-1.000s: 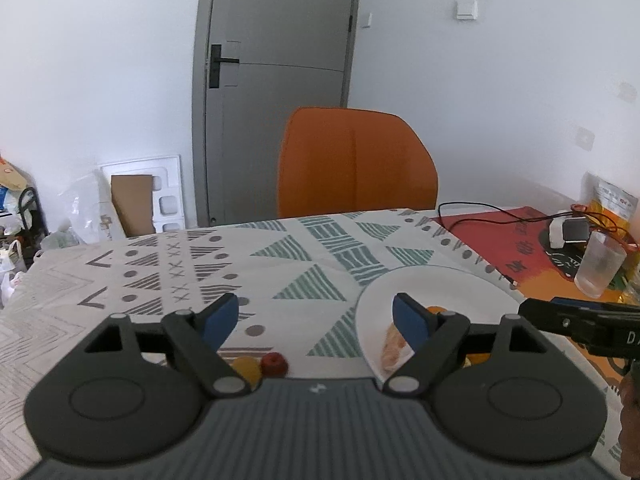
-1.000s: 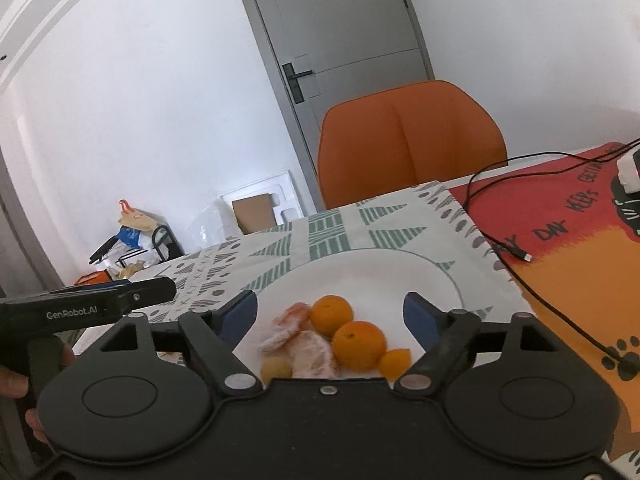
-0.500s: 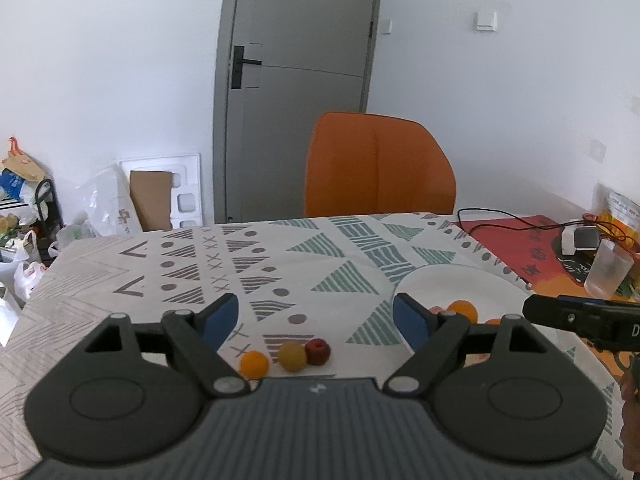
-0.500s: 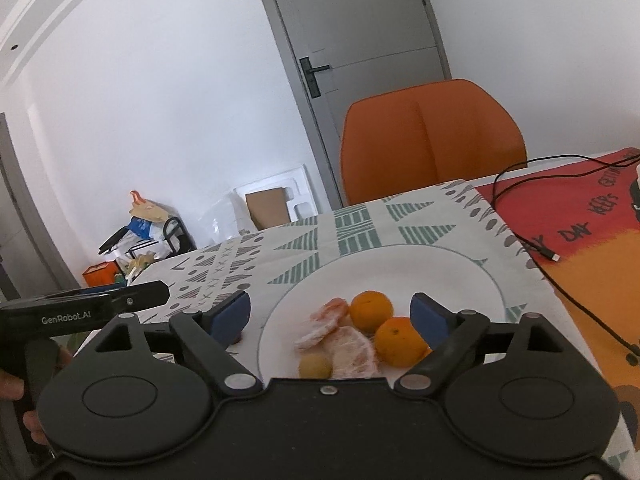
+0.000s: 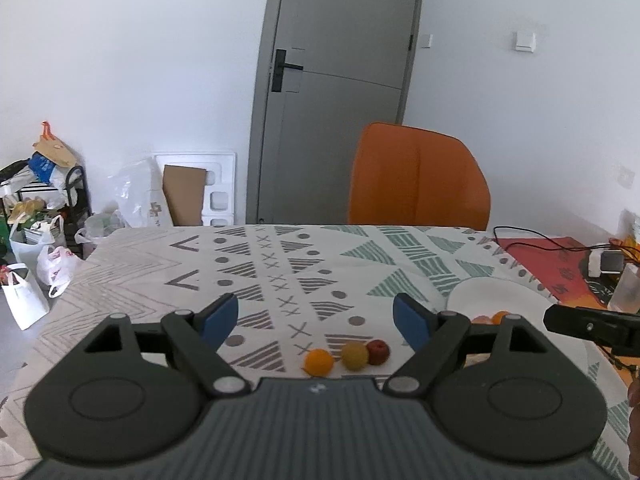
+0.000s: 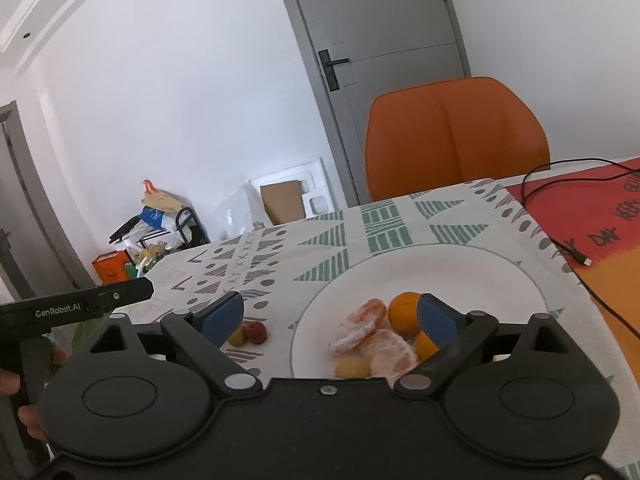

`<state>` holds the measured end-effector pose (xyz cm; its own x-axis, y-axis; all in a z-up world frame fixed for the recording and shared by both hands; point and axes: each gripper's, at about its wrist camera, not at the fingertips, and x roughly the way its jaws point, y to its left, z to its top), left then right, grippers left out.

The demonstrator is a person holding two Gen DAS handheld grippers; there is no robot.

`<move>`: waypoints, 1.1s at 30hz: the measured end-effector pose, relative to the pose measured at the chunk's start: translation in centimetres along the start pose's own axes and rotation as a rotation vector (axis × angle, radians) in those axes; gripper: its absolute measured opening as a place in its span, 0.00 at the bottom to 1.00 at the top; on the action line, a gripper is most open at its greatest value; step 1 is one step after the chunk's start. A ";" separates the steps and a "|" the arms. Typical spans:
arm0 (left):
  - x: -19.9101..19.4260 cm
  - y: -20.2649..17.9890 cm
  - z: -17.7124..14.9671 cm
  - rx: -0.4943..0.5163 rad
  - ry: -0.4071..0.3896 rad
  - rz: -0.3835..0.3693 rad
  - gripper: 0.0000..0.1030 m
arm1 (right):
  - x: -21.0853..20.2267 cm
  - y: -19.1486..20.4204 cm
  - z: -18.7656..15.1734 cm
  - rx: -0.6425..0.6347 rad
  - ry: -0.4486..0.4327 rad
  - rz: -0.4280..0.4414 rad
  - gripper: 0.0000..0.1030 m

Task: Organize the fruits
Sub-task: 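Withdraw both tools from the plate toward the remaining fruit on the cloth, then grasp the brown kiwi with the left tool while the right tool grasps the red plum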

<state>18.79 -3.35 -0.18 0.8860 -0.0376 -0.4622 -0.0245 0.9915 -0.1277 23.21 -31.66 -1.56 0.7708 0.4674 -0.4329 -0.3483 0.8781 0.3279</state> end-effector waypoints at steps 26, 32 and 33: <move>3.1 6.2 -3.5 -0.152 0.045 0.022 0.77 | 5.8 4.5 -0.3 -0.100 0.131 0.057 0.65; 3.7 6.4 -4.2 -0.164 0.062 0.000 0.67 | 7.5 5.2 -0.6 -0.117 0.156 0.057 0.56; 3.8 6.4 -4.3 -0.164 0.063 0.003 0.66 | 7.8 5.2 -0.6 -0.117 0.162 0.060 0.54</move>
<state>20.00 2.37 -6.49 0.8552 -0.0479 -0.5161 -0.1065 0.9582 -0.2655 27.09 -23.37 -3.68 0.6547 0.5209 -0.5478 -0.4573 0.8500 0.2616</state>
